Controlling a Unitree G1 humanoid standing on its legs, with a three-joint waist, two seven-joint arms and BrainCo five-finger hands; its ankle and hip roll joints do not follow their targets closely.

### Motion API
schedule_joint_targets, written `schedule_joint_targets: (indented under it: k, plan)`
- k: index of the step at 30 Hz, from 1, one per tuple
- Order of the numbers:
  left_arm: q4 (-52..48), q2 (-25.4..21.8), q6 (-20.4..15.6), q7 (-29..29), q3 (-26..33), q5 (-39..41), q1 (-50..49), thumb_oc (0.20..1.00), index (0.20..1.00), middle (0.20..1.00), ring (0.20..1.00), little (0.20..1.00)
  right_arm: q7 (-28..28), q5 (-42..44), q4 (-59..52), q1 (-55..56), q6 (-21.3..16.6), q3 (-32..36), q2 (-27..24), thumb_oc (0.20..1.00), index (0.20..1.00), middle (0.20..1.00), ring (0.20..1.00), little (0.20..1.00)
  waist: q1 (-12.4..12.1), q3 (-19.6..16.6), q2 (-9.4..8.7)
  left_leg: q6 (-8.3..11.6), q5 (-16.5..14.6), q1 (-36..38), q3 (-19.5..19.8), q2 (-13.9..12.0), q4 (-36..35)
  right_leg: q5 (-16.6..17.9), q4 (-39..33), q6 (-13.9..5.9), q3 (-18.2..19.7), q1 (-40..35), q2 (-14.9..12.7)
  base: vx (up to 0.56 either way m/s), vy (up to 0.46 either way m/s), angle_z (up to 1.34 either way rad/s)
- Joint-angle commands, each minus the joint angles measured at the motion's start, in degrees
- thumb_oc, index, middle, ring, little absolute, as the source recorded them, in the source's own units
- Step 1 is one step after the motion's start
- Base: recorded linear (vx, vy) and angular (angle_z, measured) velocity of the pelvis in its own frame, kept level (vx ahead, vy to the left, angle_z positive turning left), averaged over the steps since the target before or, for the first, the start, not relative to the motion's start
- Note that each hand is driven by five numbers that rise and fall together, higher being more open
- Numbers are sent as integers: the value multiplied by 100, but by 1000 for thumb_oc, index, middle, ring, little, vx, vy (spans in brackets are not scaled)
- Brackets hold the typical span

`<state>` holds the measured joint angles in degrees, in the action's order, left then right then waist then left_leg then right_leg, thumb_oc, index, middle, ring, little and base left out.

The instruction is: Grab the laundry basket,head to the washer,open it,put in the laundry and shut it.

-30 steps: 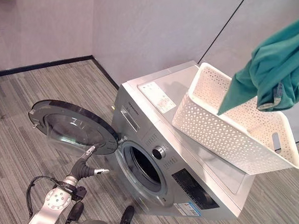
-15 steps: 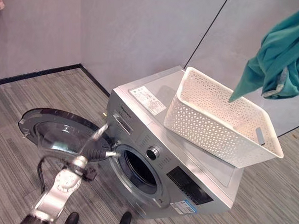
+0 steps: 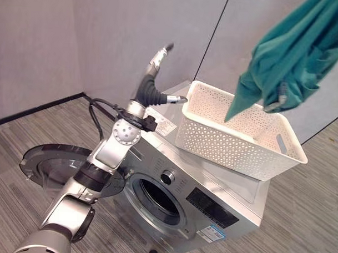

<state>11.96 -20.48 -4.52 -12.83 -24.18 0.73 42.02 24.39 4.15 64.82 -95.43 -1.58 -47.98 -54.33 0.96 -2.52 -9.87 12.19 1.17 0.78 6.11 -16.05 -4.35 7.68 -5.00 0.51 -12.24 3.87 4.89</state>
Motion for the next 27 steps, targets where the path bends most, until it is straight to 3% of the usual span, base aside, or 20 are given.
schedule_joint_targets:
  k: [1, 2, 6, 15, 27]
  plan:
    - [903, 308, -97, 156, -794, 2002, 954, 1000, 1000, 1000, 1000, 1000, 132, 395, 499, -1326, -4, -41, 269, 200, 200, 200, 200, 200, 133, -179, -86, -308, -155, 698, -258, -138, 163, -704, 0, -761, 685, -310, -544, -27, 38, -21]
    - [1420, 532, -58, 149, -1056, 2538, 1328, 1000, 1000, 1000, 1000, 1000, 128, 423, 477, -1350, 21, -13, 492, 200, 200, 200, 200, 200, 223, -235, -21, -302, -145, 722, -289, -130, 152, -700, 0, -769, 714, -307, -547, -9, 27, -17]
    - [2333, 963, -36, 8, -1402, 3237, 1963, 1000, 1000, 1000, 1000, 1000, 109, 516, 484, -1328, 58, -5, 874, 200, 200, 200, 200, 200, 326, -292, 114, -285, -133, 799, -353, -167, 128, -732, 0, -771, 755, -343, -512, 0, 11, -20]
    - [4028, 1654, 113, -279, -1662, 3092, 2925, 1000, 1000, 1000, 1000, 1000, 46, 893, 448, -1097, -10, 103, 1209, 200, 200, 200, 200, 200, 417, -309, 245, -280, -47, 810, -425, -136, 90, -709, 0, -760, 806, -334, -527, -11, -1, -6]
    - [4642, 2018, 61, -620, -1468, 3178, 3488, 1000, 1000, 1000, 1000, 1000, 86, 1076, 232, -894, -33, 236, 1350, 200, 200, 200, 200, 200, 457, -236, 349, -308, -31, 793, -460, -81, 73, -719, 0, -714, 864, -347, -560, -2, 0, 0]
